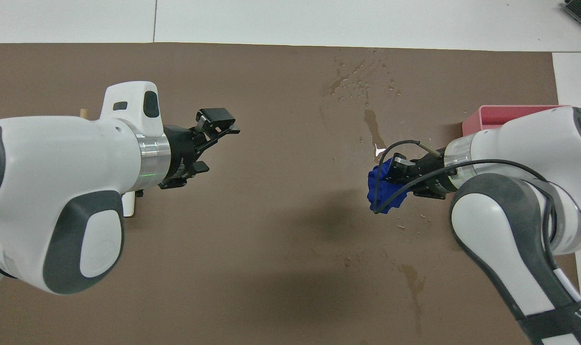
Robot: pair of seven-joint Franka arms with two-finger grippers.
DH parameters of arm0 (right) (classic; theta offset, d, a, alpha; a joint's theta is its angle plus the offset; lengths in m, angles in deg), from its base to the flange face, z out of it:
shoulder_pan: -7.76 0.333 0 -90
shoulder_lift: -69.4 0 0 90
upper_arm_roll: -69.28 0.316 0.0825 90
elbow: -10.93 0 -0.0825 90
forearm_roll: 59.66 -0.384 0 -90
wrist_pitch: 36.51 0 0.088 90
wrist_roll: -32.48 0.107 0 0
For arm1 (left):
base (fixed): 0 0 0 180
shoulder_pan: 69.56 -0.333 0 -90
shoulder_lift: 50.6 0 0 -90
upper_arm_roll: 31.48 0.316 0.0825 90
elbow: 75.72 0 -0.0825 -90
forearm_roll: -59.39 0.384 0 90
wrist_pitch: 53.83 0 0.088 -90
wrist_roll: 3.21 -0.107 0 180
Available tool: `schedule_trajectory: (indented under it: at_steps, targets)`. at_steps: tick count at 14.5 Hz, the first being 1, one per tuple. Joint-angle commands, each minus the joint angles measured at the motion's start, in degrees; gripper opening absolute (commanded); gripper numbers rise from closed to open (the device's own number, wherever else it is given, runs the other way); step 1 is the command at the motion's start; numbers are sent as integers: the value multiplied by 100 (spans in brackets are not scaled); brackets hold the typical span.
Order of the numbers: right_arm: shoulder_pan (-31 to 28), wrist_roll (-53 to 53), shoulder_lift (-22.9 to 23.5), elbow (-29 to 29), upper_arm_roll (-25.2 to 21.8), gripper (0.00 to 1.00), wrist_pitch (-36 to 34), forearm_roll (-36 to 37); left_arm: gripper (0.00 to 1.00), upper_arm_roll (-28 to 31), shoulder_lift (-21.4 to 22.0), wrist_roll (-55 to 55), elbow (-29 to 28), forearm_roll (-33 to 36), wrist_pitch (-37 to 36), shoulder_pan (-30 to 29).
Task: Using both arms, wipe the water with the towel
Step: 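Lower the towel onto the spill with the right gripper while the left withdraws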
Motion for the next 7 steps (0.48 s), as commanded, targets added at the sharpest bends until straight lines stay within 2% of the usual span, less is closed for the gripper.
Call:
schedule_trajectory:
  at_steps: [1,5,7]
  targets:
    - [74,-299,485,-51,109,0,783,586,100,-36,-59,-1295,296,800,-731,-148]
    - [-48,-1423,1329,-51,100,0,2110,632,100,-36,-15,-3616,489,968,-1716,-806]
    - [-66,-1530,1663,10,109,0,2595,641,100,-27,55,-4330,524,977,-2040,-1271]
